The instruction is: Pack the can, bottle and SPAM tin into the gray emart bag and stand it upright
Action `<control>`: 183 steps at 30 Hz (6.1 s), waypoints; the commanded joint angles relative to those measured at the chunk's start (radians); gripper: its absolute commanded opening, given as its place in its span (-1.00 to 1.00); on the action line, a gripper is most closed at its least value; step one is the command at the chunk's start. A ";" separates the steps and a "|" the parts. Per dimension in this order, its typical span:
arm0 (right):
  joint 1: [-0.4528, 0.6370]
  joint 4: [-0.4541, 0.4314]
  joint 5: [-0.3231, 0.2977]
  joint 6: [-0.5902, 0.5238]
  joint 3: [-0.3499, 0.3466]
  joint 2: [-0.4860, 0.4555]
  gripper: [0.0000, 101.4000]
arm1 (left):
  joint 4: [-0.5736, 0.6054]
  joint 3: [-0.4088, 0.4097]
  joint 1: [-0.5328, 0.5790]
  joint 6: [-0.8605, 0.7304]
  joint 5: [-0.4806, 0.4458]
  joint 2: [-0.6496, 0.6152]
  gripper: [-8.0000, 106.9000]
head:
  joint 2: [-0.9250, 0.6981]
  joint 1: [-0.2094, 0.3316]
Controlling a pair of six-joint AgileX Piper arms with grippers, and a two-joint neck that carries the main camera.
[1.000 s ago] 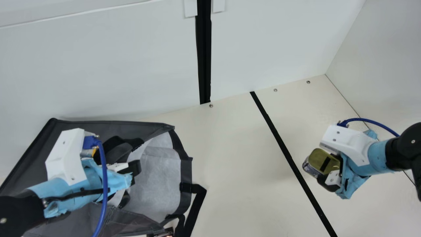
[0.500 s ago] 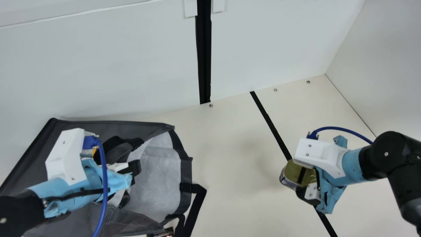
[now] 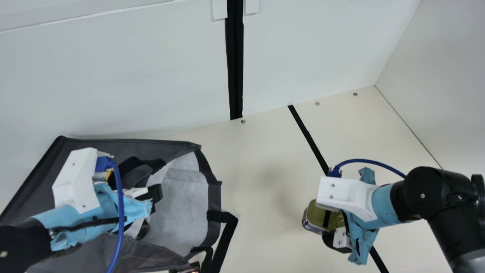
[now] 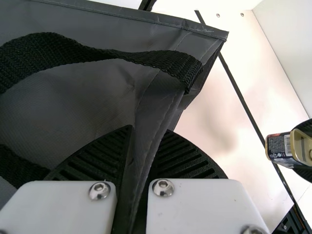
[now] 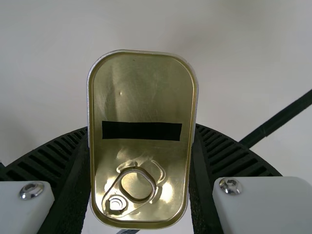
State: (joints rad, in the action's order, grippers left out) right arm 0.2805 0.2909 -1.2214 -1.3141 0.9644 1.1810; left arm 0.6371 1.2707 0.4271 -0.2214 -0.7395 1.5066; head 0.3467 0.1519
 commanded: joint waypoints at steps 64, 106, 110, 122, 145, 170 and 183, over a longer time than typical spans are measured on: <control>-0.197 0.779 0.164 -0.332 -0.221 0.029 -1.00 | 0.000 0.000 0.000 0.000 0.000 0.000 -1.00 | 0.002 0.023; -0.597 1.012 0.402 -0.368 0.079 0.497 -1.00 | 0.000 0.000 0.000 0.000 0.000 0.000 -1.00 | 0.002 0.023; -0.631 1.018 0.427 -0.370 0.115 0.541 -1.00 | 0.000 0.000 0.000 0.000 0.000 0.000 -1.00 | 0.002 0.023; -0.682 1.004 0.486 -0.345 0.223 0.652 -1.00 | 0.000 0.000 0.000 0.000 0.000 0.000 -1.00 | 0.002 0.023; -0.680 0.959 0.509 -0.296 0.285 0.684 0.31 | 0.000 0.000 0.000 0.000 0.000 0.000 -1.00 | 0.002 0.023; -0.626 0.959 0.451 -0.311 0.190 0.567 0.87 | 0.000 0.000 0.000 0.000 0.000 0.000 -1.00 | 0.002 0.023; -0.539 0.936 0.391 -0.323 0.079 0.439 0.87 | 0.000 0.000 0.000 0.000 0.000 0.000 -1.00 | 0.002 0.023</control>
State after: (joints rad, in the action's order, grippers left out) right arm -0.2668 1.2296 -0.8258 -1.6373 1.0533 1.6303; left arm 0.6371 1.2707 0.4271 -0.2214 -0.7395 1.5066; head 0.3482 0.1519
